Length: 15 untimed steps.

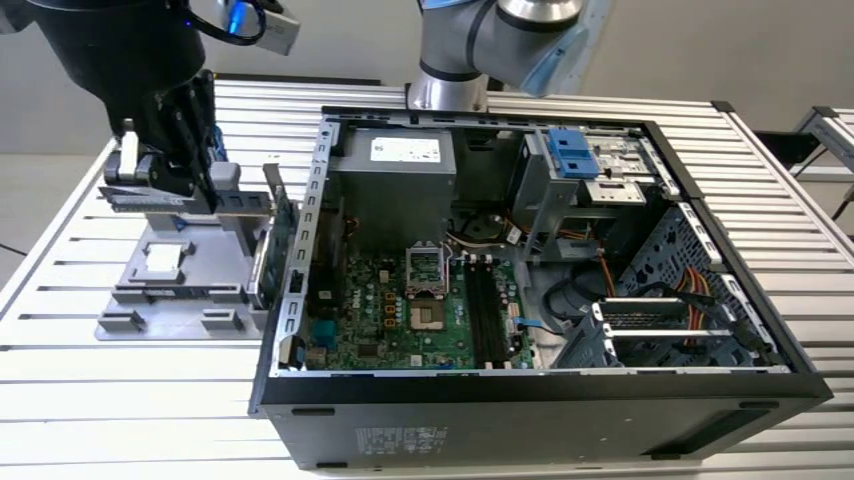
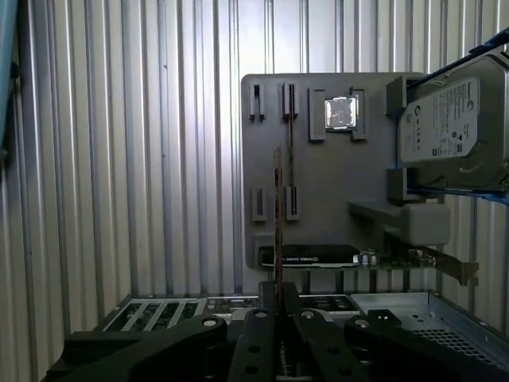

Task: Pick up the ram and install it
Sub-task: 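Pick up the ram and move it above insertion slot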

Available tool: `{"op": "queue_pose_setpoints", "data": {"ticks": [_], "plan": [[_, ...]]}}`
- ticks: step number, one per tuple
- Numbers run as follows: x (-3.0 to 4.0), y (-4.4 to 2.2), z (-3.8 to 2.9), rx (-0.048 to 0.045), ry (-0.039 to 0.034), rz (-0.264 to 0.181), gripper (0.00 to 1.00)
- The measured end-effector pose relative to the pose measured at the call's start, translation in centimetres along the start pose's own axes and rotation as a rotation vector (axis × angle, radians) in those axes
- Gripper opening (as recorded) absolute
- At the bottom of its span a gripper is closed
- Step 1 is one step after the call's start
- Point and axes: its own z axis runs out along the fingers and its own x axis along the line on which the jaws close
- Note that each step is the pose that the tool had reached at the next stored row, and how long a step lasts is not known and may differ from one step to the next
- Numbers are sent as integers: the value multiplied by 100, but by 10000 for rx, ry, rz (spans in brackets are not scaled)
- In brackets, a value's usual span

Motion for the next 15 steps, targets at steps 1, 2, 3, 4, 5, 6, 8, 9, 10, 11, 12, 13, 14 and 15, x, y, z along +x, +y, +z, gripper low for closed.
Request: {"op": "queue_pose_setpoints", "data": {"ticks": [1, 2, 3, 4, 5, 6, 8, 9, 10, 11, 12, 13, 14, 15], "plan": [[-1, -20, -1, 1, 0, 0, 0], [-1, -40, -2, 0, 0, 0, 0], [-2, -62, -2, 1, 0, 0, 0], [-2, -83, -4, 0, 0, 0, 0], [-3, -103, -5, 0, 0, 0, 0], [-4, -124, -5, 0, 0, 1, 0], [-5, -167, -7, 0, 0, 0, 0], [-6, -189, -8, 0, 0, 0, 0], [-6, -210, -10, -1, 1, 0, 0], [-7, -232, -10, -1, 0, 0, 0], [-8, -256, -12, -1, 1, 0, 0], [-8, -277, -12, -1, 0, 0, 0], [-9, -299, -13, -1, 0, 0, 0], [-10, -320, -14, -1, 0, 0, 0]]}}
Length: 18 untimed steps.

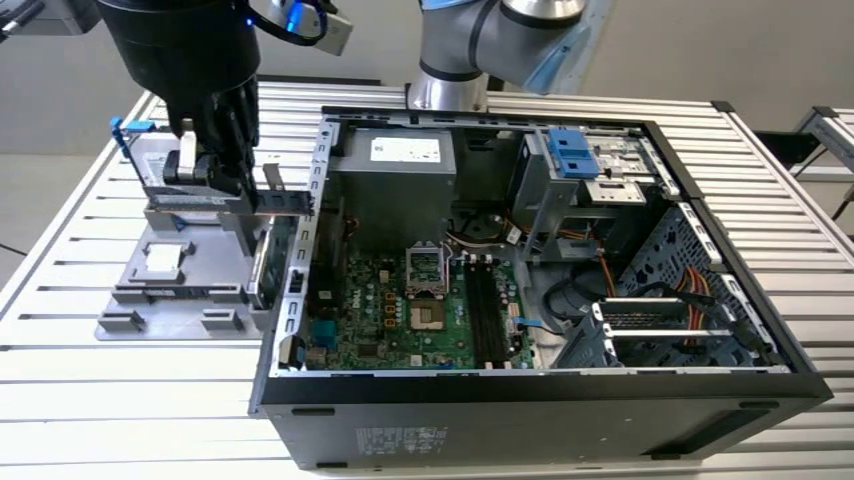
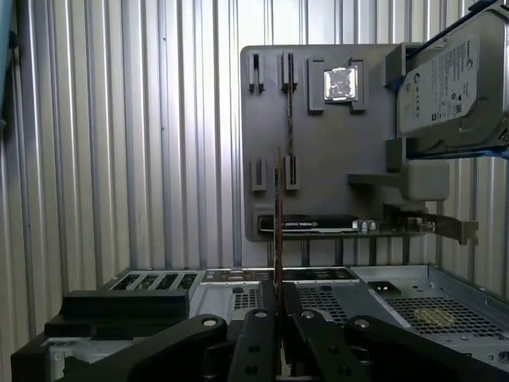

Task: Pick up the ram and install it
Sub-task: 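Pick up the ram and move it above insertion slot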

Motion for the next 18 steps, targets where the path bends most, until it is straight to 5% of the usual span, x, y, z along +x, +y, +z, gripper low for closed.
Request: {"op": "queue_pose_setpoints", "data": {"ticks": [18], "plan": [[-11, -388, -17, -2, 0, 0, 0]]}}
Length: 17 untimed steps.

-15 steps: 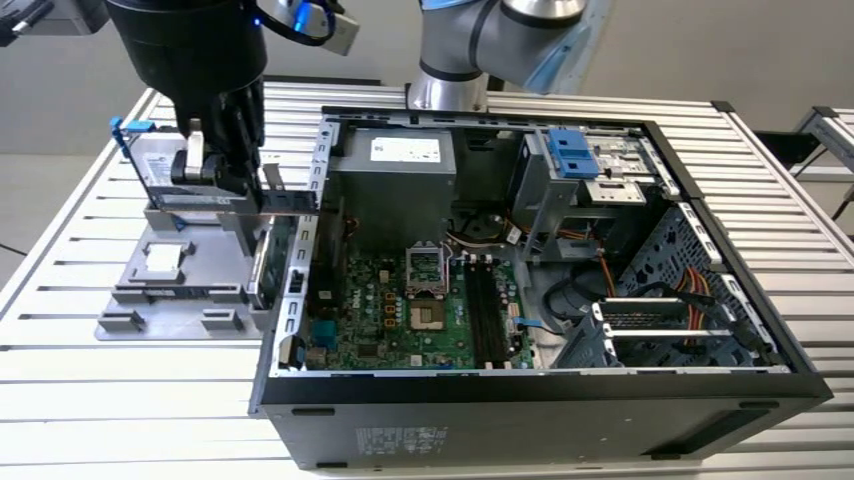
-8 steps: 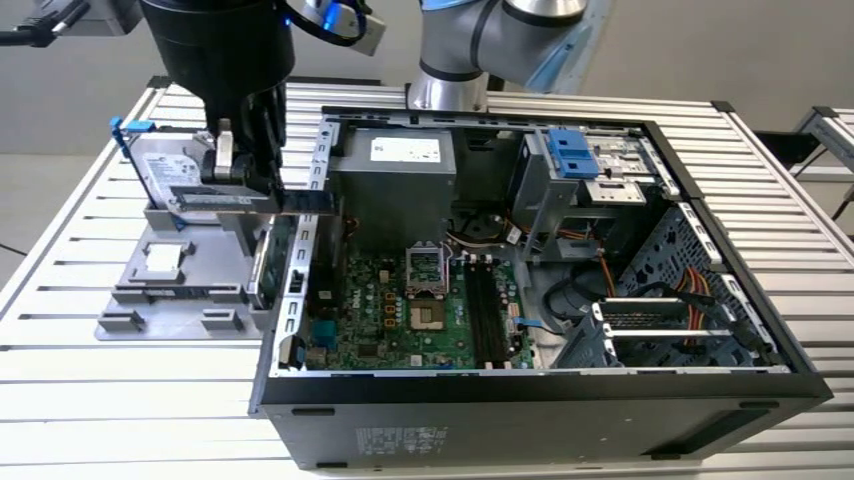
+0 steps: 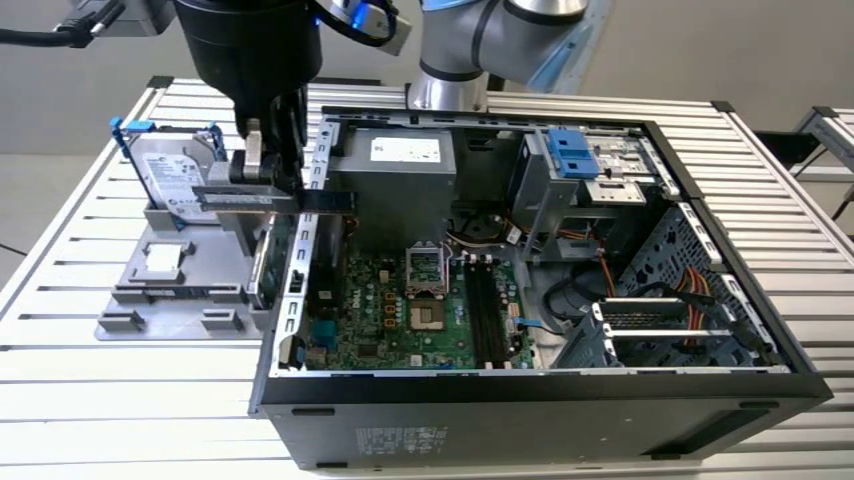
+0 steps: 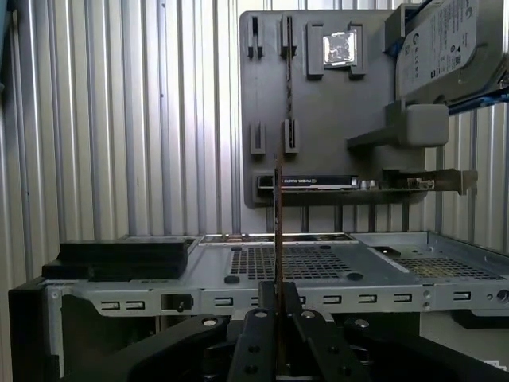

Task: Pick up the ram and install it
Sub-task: 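Pick up the ram and move it above insertion slot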

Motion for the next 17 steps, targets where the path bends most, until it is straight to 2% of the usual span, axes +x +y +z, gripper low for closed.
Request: {"op": "queue_pose_setpoints", "data": {"ticks": [17], "plan": [[-11, -367, -16, -1, 0, 0, 0]]}}
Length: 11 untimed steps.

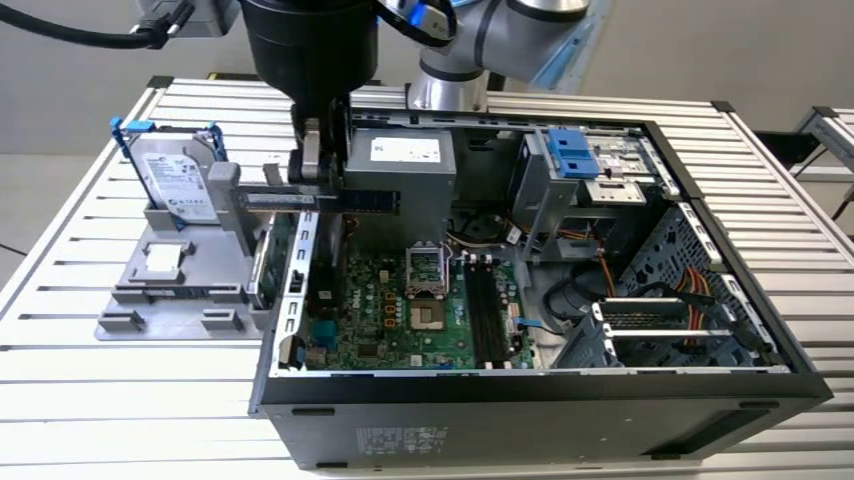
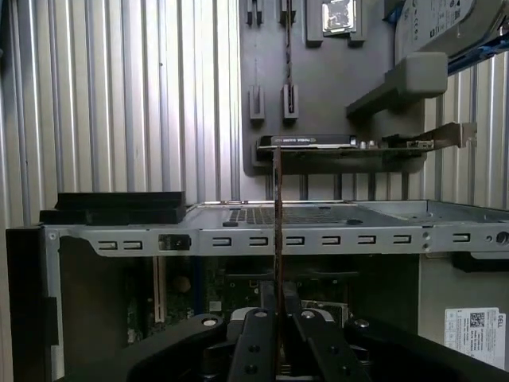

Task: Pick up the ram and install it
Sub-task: 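Pick up the ram and move it above insertion slot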

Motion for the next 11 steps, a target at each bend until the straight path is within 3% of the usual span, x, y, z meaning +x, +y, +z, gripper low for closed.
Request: {"op": "queue_pose_setpoints", "data": {"ticks": [11], "plan": [[-7, -236, -10, -1, 0, 0, 0]]}}
